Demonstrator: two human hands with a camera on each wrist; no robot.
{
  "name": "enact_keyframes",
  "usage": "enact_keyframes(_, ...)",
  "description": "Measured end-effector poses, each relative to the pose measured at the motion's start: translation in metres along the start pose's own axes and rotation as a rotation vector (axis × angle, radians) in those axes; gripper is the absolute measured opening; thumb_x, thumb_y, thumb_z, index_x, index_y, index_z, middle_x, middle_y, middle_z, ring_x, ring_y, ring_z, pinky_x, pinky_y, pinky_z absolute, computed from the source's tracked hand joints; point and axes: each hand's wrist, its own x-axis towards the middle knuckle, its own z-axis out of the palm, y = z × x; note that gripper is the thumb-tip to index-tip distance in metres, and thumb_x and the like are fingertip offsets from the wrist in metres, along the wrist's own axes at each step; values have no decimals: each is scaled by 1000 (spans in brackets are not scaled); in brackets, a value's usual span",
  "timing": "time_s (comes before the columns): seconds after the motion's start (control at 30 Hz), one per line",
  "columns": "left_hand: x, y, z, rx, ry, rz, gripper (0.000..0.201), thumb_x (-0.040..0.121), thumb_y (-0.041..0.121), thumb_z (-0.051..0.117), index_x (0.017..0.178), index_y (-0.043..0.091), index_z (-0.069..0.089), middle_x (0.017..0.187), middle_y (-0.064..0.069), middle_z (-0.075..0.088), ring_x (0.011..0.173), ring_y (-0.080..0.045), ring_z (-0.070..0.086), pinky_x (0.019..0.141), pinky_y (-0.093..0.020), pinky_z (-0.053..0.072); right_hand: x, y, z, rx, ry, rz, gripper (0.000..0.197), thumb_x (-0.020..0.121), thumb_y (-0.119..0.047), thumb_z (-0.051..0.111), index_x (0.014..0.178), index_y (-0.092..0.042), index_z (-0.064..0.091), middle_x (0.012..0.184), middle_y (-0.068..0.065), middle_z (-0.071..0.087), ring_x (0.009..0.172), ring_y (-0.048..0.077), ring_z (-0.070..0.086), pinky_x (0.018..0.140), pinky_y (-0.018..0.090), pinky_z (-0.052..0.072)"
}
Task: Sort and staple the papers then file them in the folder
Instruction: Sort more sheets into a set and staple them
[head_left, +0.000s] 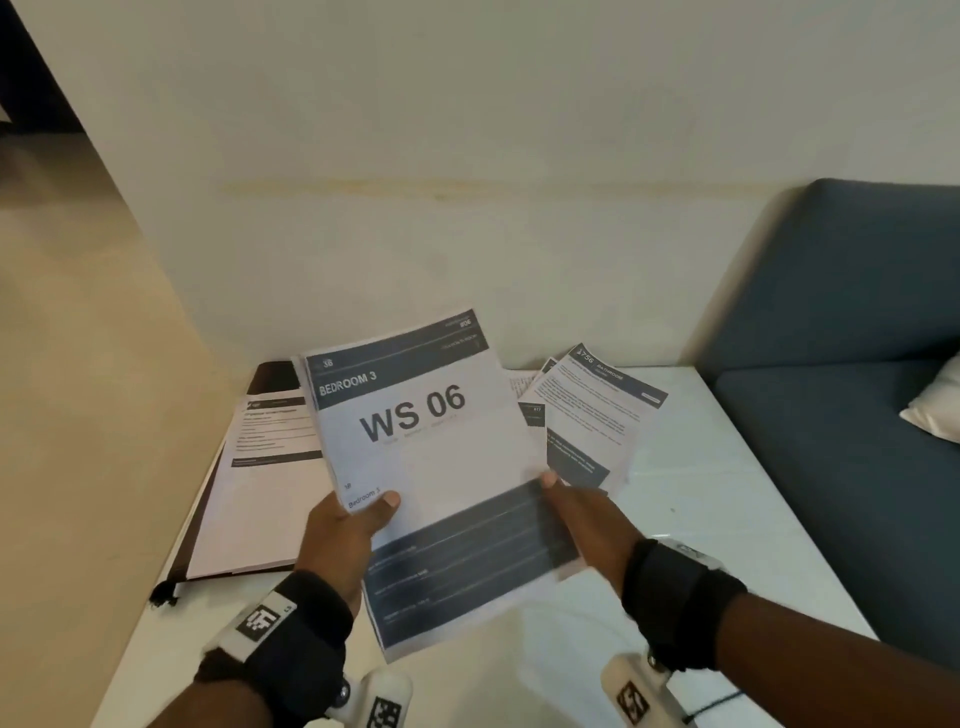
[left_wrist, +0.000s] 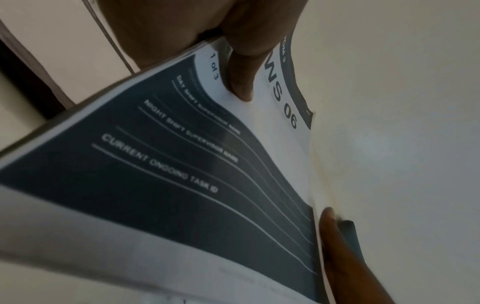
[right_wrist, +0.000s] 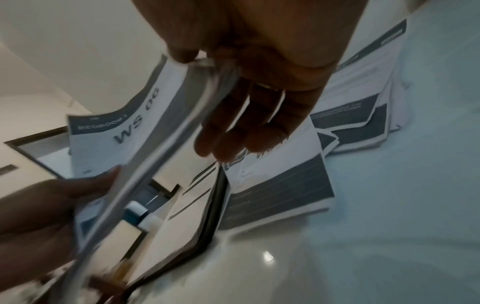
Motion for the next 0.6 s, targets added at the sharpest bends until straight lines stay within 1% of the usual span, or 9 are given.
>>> enact_keyframes(0.07, 7, 10, -15, -6, 57, 27, 20, 92, 6, 62, 110, 13, 63, 110, -7, 71, 102, -32, 66, 89, -52, 53, 22, -5, -6, 41, 20, 145, 59, 99, -61, 30, 100, -12, 65, 90, 9, 72, 75, 24, 68, 58, 30, 53)
enact_keyframes(0.1, 11, 14, -24, -7, 94, 44, 20, 92, 5, 63, 110, 14, 63, 111, -7, 71, 104, -31, 65, 91, -52, 52, 35, -3, -9, 17, 43, 184, 57, 100, -58, 33, 99, -10, 64, 85, 9, 72, 69, 24, 66, 60, 32, 53)
enact_keyframes(0.17, 17, 21, -39, -22, 162, 83, 22, 91, 6, 65, 112, 14, 64, 114, -6, 70, 107, -31, 65, 94, -53, 51, 63, 3, -17, -99, 128, 208, 42, 98, -47, 48, 98, -8, 65, 84, 7, 74, 66, 24, 66, 68, 37, 56)
enact_keyframes(0.23, 20, 26, -50, -60, 225, 112, 23, 91, 6, 65, 113, 14, 64, 111, -3, 71, 104, -29, 66, 92, -47, 51, 87, 15, -15, -346, 238, 226, 33, 93, -41, 59, 100, -10, 67, 94, 7, 74, 80, 26, 69, 81, 39, 58)
enact_keyframes(0.3, 17, 32, -56, -106, 272, 127, 24, 92, 5, 63, 113, 17, 62, 107, 3, 70, 100, -23, 66, 91, -43, 50, 98, 29, -7, -573, 318, 261, 45, 90, -47, 62, 116, -10, 64, 117, 10, 68, 106, 30, 64, 92, 36, 51)
enact_keyframes(0.37, 20, 35, -59, -122, 299, 129, 25, 93, 6, 63, 113, 21, 61, 109, 4, 69, 101, -22, 65, 90, -43, 50, 105, 42, 9, -574, 335, 273, 59, 89, -54, 60, 127, -8, 57, 129, 13, 61, 117, 32, 58, 95, 36, 46)
enact_keyframes(0.47, 28, 38, -67, -112, 348, 113, 22, 92, 11, 66, 109, 25, 60, 113, 3, 67, 104, -26, 63, 91, -47, 51, 115, 56, 33, -550, 329, 280, 68, 83, -61, 63, 125, -8, 57, 126, 13, 63, 112, 33, 61, 91, 36, 49)
enact_keyframes(0.53, 34, 39, -74, -105, 386, 103, 30, 91, 15, 68, 118, 23, 58, 118, 1, 65, 111, -30, 59, 97, -53, 48, 123, 58, 43, -626, 333, 307, 73, 76, -63, 69, 124, -8, 57, 124, 13, 64, 110, 32, 62, 92, 38, 52)
enact_keyframes(0.6, 40, 40, -81, -100, 422, 108, 38, 90, 18, 69, 125, 21, 56, 120, 1, 63, 115, -31, 56, 101, -54, 46, 129, 58, 48, -680, 331, 329, 68, 73, -55, 77, 121, -10, 59, 120, 11, 66, 108, 31, 64, 89, 36, 53)
